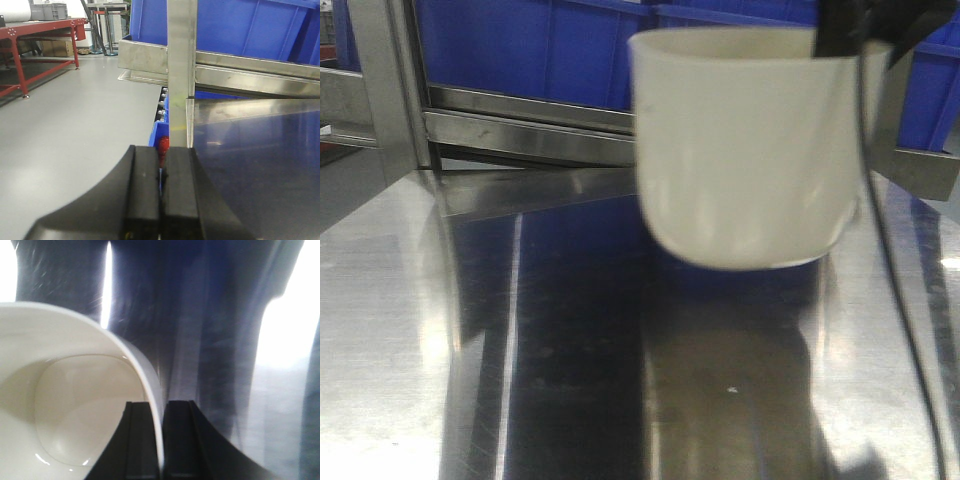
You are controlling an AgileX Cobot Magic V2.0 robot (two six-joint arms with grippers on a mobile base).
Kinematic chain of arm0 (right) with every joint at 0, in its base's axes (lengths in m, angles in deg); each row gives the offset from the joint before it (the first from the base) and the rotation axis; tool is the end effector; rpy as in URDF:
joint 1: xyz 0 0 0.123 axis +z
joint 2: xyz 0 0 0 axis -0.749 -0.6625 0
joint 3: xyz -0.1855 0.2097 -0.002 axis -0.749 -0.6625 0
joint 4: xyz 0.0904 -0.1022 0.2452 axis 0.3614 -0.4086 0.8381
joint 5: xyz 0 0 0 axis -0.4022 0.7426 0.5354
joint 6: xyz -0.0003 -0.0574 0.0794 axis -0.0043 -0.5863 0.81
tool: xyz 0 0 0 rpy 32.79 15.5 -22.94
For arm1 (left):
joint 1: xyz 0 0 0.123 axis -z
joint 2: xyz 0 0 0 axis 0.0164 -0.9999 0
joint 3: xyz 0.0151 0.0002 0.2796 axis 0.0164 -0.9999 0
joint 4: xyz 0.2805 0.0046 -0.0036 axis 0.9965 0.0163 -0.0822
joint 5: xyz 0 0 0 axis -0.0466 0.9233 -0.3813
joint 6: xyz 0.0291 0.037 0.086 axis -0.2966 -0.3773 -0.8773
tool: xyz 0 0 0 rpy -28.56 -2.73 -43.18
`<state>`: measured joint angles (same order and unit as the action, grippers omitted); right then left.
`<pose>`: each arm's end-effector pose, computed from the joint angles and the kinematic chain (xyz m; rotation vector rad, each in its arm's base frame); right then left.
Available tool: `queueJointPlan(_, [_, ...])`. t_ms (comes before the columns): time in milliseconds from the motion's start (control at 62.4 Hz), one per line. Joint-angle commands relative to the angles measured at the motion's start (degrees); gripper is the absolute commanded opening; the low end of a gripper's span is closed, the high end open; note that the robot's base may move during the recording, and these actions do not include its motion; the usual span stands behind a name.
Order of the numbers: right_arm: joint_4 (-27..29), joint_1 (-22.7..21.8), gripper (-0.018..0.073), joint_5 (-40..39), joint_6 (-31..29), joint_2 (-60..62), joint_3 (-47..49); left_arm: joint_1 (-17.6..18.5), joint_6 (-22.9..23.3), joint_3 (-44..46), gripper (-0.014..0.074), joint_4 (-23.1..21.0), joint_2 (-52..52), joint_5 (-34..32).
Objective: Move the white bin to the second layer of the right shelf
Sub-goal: 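Close the right gripper on the bin rim and lift it, then carry the lifted bin with the right gripper away from the table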
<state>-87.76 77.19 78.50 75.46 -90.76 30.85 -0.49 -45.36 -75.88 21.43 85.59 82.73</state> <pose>0.2991 0.1497 0.3257 -0.1652 2.5671 0.1562 0.0975 0.0022 0.2016 -0.0015 1.5885 0.0344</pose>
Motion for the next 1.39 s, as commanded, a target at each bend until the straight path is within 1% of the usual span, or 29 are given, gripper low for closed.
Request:
queueJointPlan(0, [2.51,-4.12,0.0055,-3.10,-6.74,5.72,-0.99,0.04,0.30,-1.65,0.0085,-0.43,1.15,-4.76])
queueJointPlan(112, [5.59,-10.04,0.0055,-5.51,-13.45,10.52,-6.87,0.04,0.30,-1.65,0.0085,-0.43,1.15,-4.76])
queueJointPlan(224, [6.66,-15.48,0.0055,-9.33,-16.96,15.65,-13.05,0.04,0.30,-1.65,0.0085,-0.43,1.15,-4.76])
queueJointPlan(305, [6.66,-19.06,0.0055,-12.45,-17.28,19.69,-17.59,0.04,0.30,-1.65,0.0085,-0.43,1.15,-4.76])
queueJointPlan(417, [6.34,-21.94,0.0055,-16.47,-17.28,25.72,-22.67,0.04,0.30,-1.65,0.0085,-0.43,1.15,-4.76])
queueJointPlan(641, [5.83,-22.37,0.0055,-24.41,-17.00,37.53,-32.20,0.04,0.30,-1.65,0.0085,-0.43,1.15,-4.76])
queueJointPlan(737, [5.83,-22.37,0.0055,-26.28,-16.12,42.67,-35.58,0.04,0.30,-1.65,0.0085,-0.43,1.15,-4.76])
queueJointPlan(930, [5.72,-22.37,0.0055,-26.52,-13.70,51.45,-40.21,0.04,0.30,-1.65,0.0085,-0.43,1.15,-4.76])
queueJointPlan(1074, [4.88,-22.37,0.0055,-26.40,-13.71,56.54,-41.86,0.04,0.30,-1.65,0.0085,-0.43,1.15,-4.76])
queueJointPlan(1250, [2.71,-22.37,0.0055,-26.29,-13.71,60.55,-41.90,0.04,0.30,-1.65,0.0085,-0.43,1.15,-4.76])
queueJointPlan(1378, [2.71,-22.37,0.0055,-25.80,-13.71,61.24,-41.90,0.04,0.30,-1.65,0.0085,-0.43,1.15,-4.76])
